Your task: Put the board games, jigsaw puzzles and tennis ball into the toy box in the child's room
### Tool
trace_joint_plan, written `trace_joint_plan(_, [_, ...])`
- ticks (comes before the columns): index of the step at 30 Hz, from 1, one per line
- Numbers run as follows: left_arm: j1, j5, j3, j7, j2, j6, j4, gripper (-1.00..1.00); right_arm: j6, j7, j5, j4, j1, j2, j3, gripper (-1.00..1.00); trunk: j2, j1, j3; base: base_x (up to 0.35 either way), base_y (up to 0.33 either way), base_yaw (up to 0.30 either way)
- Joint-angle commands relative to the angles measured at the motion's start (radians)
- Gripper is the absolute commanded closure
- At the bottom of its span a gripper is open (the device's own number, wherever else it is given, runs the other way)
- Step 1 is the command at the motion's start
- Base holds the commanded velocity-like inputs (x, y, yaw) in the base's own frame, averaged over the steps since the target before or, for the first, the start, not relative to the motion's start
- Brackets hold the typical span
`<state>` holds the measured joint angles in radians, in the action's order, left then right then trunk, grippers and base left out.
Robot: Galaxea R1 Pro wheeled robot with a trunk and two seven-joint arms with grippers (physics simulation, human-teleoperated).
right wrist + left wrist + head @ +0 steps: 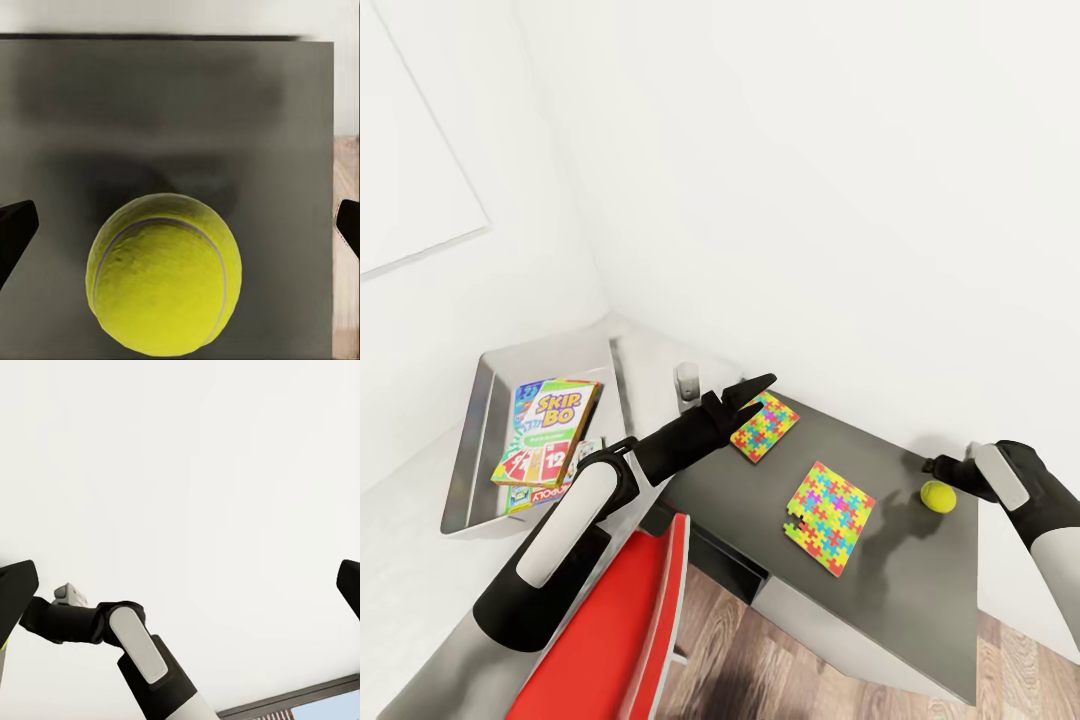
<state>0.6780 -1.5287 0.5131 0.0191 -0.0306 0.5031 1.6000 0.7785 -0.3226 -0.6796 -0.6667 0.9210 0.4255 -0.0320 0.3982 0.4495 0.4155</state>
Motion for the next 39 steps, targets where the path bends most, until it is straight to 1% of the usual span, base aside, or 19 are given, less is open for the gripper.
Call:
trace_joint_plan(1, [0.001, -0.004, 0.001, 0.001, -0.001, 0.002, 0.000, -1.00, 0.002, -0.009, -0.010, -0.001, 0.001, 0.001, -0.003, -1.00, 0.002, 0.001, 0.002, 0.000, 0.000, 0.000])
trace_joint_plan(6, [0.000, -0.004, 0.001, 0.001, 0.000, 0.002, 0.000, -1.00, -0.001, -0.008, 0.004, 0.000, 0.001, 0.001, -0.003, -1.00, 0.002, 0.001, 0.008, 0.000, 0.000, 0.000])
trace_joint_plan(21, [0.001, -0.004, 0.001, 0.001, -0.001, 0.002, 0.000, -1.00, -0.004, -0.007, 0.014, 0.001, 0.001, -0.002, -0.003, -1.00, 0.002, 0.001, 0.028, 0.000, 0.000, 0.000])
trace_joint_plan(29, [0.001, -0.004, 0.001, 0.001, 0.000, 0.002, 0.000, -1.00, -0.003, -0.007, 0.014, 0.000, 0.000, -0.004, -0.003, -1.00, 0.002, 0.001, 0.032, 0.000, 0.000, 0.000])
trace_joint_plan(39, [0.001, -0.004, 0.000, 0.001, 0.000, 0.002, 0.000, -1.00, -0.003, -0.005, 0.014, -0.002, 0.000, -0.012, -0.004, -1.00, 0.002, 0.001, 0.034, 0.000, 0.000, 0.000])
